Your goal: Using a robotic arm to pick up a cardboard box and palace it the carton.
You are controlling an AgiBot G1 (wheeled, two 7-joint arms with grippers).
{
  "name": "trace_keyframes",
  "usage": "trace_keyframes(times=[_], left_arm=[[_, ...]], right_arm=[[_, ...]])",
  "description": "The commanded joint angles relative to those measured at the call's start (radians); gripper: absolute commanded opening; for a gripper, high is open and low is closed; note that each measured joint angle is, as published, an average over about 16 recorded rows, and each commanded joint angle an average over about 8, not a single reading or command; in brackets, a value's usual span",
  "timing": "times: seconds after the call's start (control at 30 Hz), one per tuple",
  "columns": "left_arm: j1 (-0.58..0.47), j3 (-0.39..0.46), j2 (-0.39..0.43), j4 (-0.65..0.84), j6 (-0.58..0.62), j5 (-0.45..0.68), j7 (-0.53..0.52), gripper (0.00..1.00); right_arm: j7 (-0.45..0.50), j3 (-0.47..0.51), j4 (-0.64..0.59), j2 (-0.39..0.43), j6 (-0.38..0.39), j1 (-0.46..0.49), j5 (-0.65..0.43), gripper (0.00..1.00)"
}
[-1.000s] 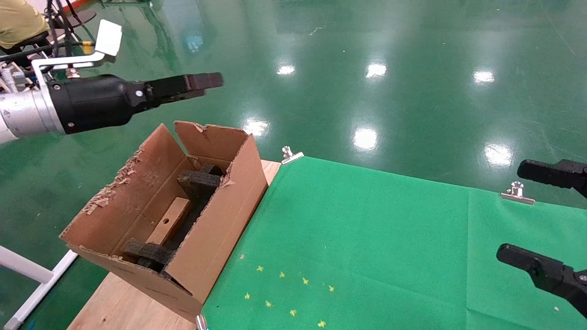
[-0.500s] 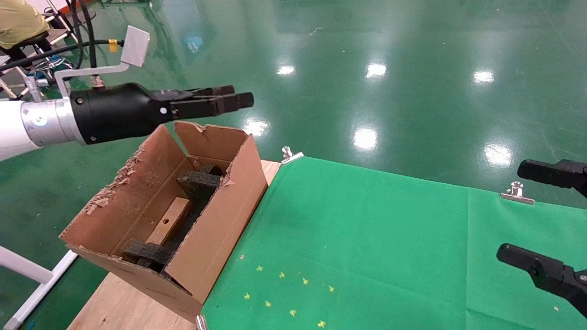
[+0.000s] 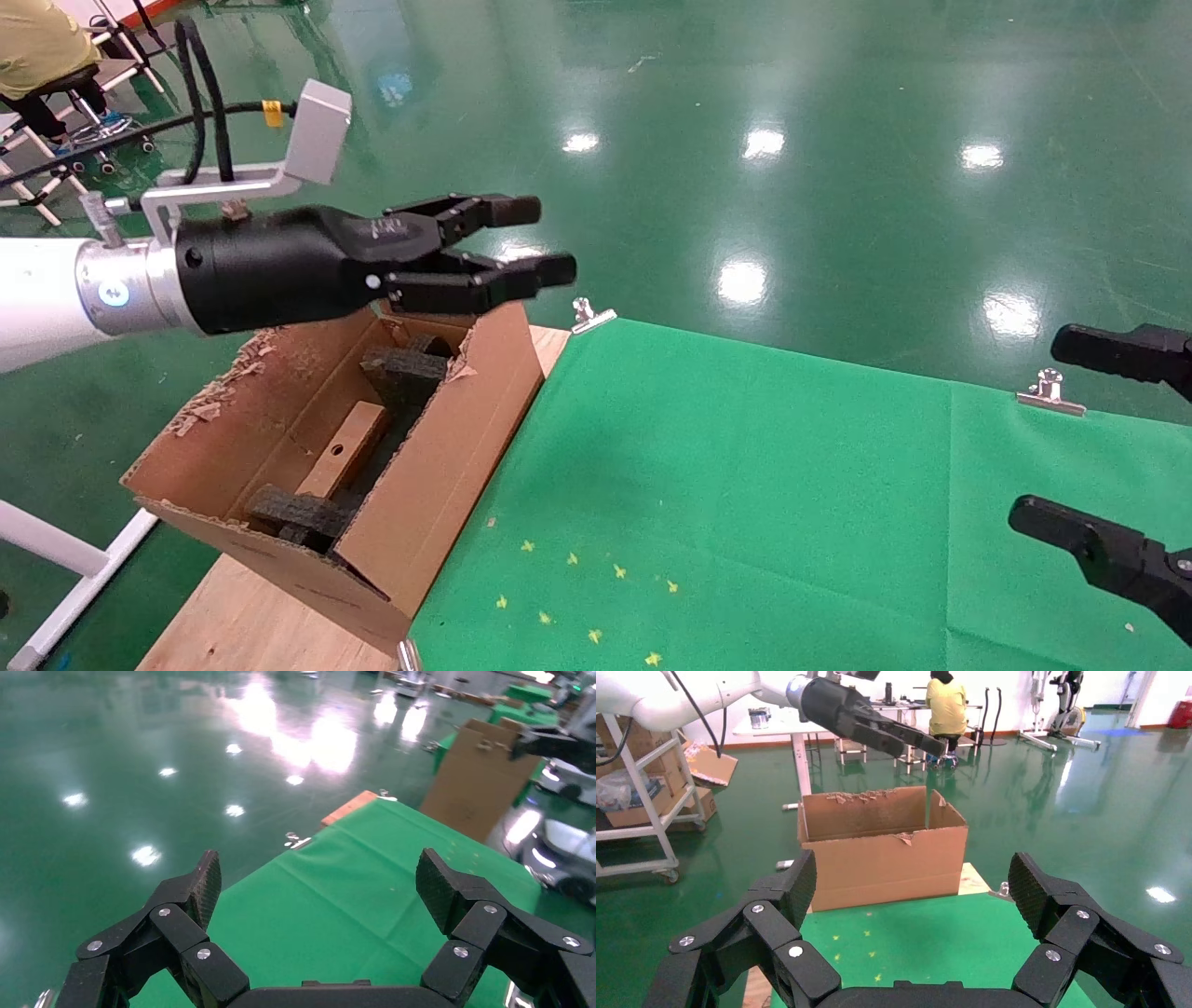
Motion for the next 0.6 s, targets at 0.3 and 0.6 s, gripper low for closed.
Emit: trace_keyframes(times=[0.3,0.6], left_arm=[[0.114,-0.038,-0.004,-0.171,0.007,-0.077,0.071,1.0],[0.216,-0.072,-0.008,-0.324,0.012,-0.146,0.135,1.0]], right_arm=[[0.0,0.0,0.0,0.0,0.0,0.0,0.0,1.0],[0.0,0.0,0.0,0.0,0.0,0.0,0.0,1.0]])
